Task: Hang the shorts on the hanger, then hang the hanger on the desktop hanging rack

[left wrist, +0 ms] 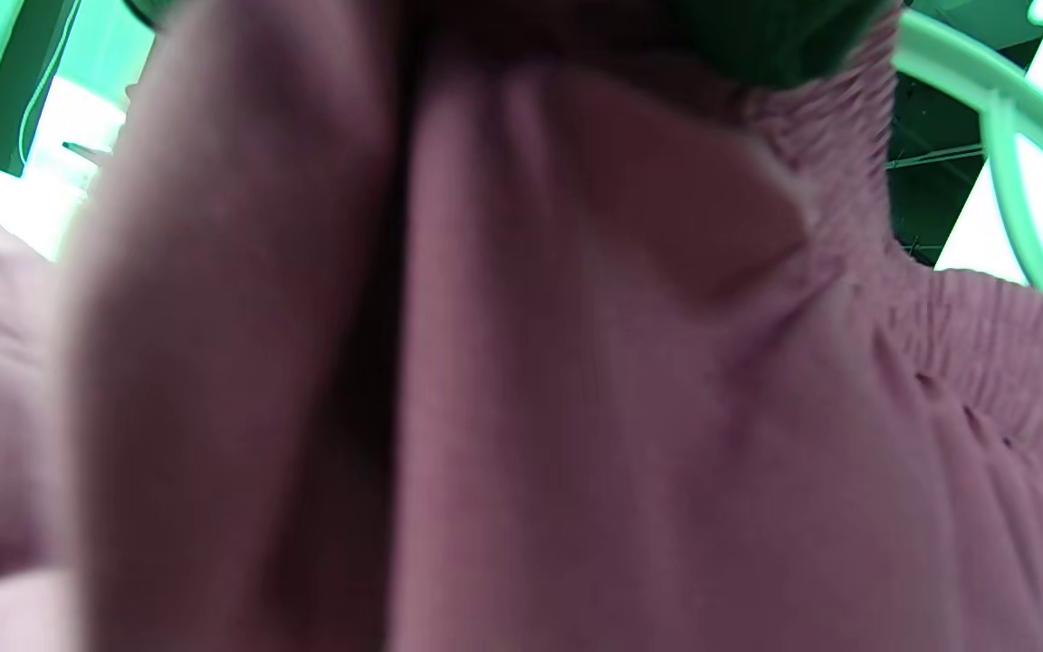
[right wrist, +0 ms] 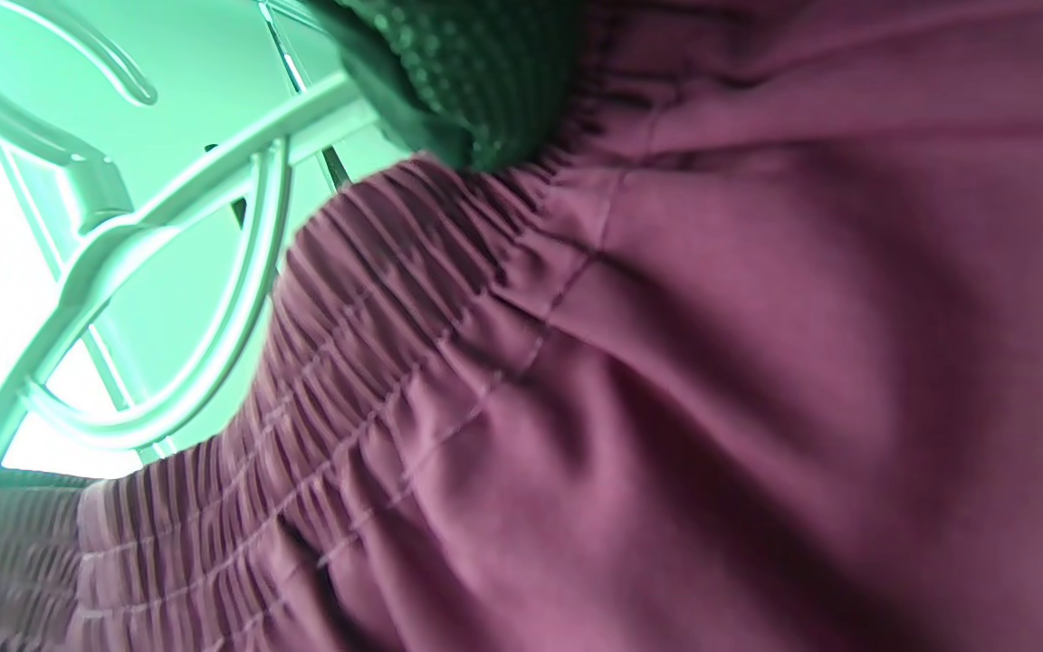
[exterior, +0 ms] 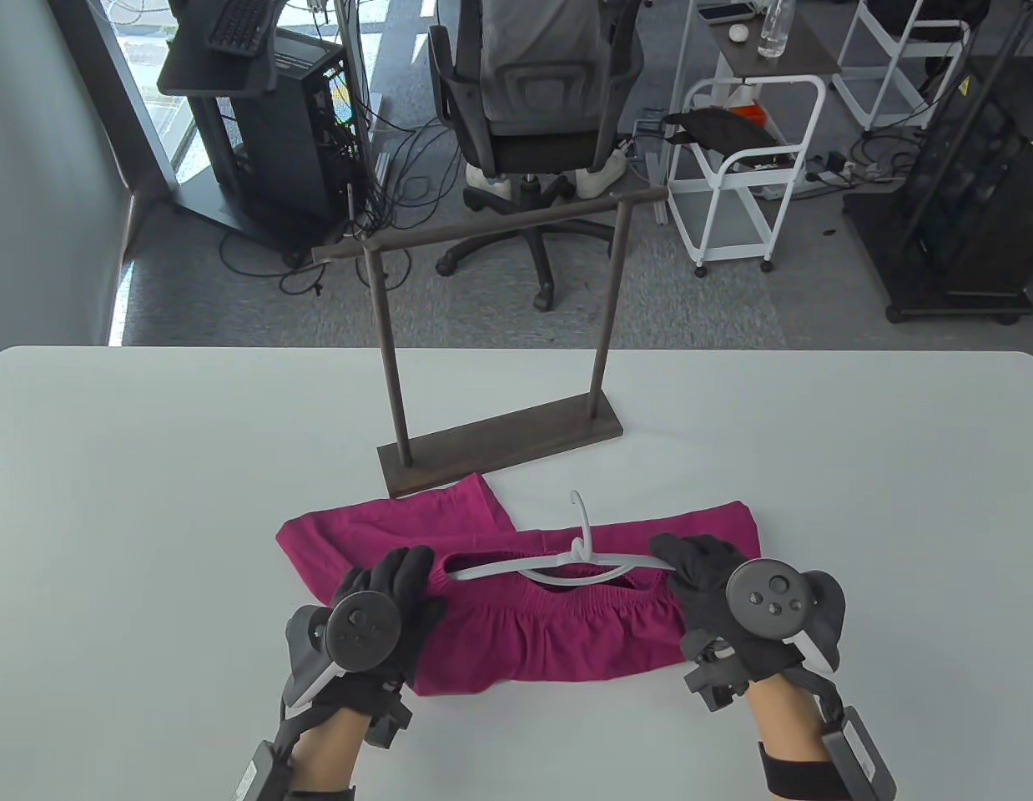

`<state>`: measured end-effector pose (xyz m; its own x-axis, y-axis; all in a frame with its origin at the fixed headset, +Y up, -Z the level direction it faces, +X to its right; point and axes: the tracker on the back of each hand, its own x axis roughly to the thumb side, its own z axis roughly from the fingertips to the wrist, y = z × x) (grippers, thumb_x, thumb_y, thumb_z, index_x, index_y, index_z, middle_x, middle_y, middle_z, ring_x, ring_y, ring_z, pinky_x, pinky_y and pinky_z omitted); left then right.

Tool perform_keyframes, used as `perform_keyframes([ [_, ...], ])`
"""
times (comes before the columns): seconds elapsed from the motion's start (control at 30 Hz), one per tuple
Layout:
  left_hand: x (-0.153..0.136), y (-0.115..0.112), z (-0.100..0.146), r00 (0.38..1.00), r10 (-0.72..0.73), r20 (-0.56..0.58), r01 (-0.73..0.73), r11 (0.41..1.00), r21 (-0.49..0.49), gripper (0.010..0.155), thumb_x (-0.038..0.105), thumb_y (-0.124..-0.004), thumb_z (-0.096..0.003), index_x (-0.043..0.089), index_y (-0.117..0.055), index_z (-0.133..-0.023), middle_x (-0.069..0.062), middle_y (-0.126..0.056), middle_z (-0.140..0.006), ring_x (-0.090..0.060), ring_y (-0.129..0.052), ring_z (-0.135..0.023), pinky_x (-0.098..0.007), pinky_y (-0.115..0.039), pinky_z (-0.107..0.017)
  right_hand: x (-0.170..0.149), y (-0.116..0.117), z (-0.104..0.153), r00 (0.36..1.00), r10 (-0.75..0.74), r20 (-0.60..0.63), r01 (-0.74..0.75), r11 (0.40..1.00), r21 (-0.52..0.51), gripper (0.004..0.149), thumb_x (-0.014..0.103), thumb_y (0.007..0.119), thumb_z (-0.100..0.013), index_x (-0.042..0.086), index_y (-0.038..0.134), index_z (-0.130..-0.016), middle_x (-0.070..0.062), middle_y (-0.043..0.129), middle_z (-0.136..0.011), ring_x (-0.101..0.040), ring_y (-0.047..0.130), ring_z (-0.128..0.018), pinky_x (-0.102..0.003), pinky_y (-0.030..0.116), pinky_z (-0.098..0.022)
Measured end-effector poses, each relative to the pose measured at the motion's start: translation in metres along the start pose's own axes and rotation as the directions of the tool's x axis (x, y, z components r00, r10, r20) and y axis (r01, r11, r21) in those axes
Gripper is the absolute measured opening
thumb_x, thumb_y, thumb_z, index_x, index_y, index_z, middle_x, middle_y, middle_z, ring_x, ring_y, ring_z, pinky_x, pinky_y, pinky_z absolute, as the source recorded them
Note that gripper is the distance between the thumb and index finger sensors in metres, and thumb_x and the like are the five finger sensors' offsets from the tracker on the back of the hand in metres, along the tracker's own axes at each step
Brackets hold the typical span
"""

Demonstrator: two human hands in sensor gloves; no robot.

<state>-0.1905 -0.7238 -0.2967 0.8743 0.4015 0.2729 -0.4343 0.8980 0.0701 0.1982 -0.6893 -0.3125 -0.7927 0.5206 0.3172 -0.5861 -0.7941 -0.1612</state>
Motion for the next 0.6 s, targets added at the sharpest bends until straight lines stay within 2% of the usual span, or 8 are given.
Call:
perform_keyframes([
  [0.03, 0.002, -0.001, 0.0, 1.0, -0.008, 0.004, 0.008, 1.0, 0.009, 0.06, 0.046, -0.069, -0.0436, 0.021, -0.06, -0.098, -0.01, -0.068, -0.097, -0.032, -0.085, -0.081, -0.063, -0.055, -0.07, 0.0, 0.0, 0.0, 1.0, 0.0, 0.001, 0.0, 1.0, 0.001, 0.052, 0.02, 0.085, -0.039, 0.028, 0.077, -0.09, -0.007, 0.087, -0.081, -0.036, 0.09, -0.074, -0.067, 0.072, -0.064],
  [0.13, 0.01, -0.002, -0.001, 0.996, -0.07, 0.049, 0.068, 0.997, 0.044, 0.056, 0.045, -0.068, -0.0406, 0.02, -0.065, -0.091, -0.007, -0.077, -0.081, -0.023, -0.091, -0.063, -0.061, -0.064, -0.066, -0.003, -0.001, 0.0, 1.0, -0.002, -0.008, 0.002, 1.0, 0.002, 0.052, 0.02, 0.084, -0.039, 0.028, 0.077, -0.09, -0.006, 0.087, -0.081, -0.036, 0.091, -0.074, -0.067, 0.072, -0.065],
  [0.23, 0.015, -0.001, 0.0, 0.998, -0.024, 0.061, 0.019, 0.997, 0.074, 0.056, 0.044, -0.069, -0.0401, 0.019, -0.067, -0.09, -0.008, -0.077, -0.079, -0.024, -0.09, -0.059, -0.061, -0.065, -0.064, -0.008, -0.002, 0.0, 0.999, -0.038, -0.02, 0.038, 0.999, 0.005, 0.052, 0.02, 0.084, -0.039, 0.028, 0.077, -0.09, -0.006, 0.087, -0.082, -0.036, 0.09, -0.075, -0.067, 0.07, -0.065],
  [0.6, 0.011, -0.006, 0.0, 0.997, 0.049, 0.059, -0.05, 0.999, 0.017, 0.055, 0.044, -0.069, -0.0398, 0.019, -0.069, -0.088, -0.007, -0.08, -0.075, -0.022, -0.091, -0.055, -0.06, -0.068, -0.063, -0.008, -0.001, 0.001, 1.0, 0.006, -0.029, -0.005, 1.0, 0.023, 0.052, 0.021, 0.083, -0.041, 0.026, 0.074, -0.092, -0.006, 0.085, -0.085, -0.037, 0.087, -0.079, -0.068, 0.068, -0.066],
])
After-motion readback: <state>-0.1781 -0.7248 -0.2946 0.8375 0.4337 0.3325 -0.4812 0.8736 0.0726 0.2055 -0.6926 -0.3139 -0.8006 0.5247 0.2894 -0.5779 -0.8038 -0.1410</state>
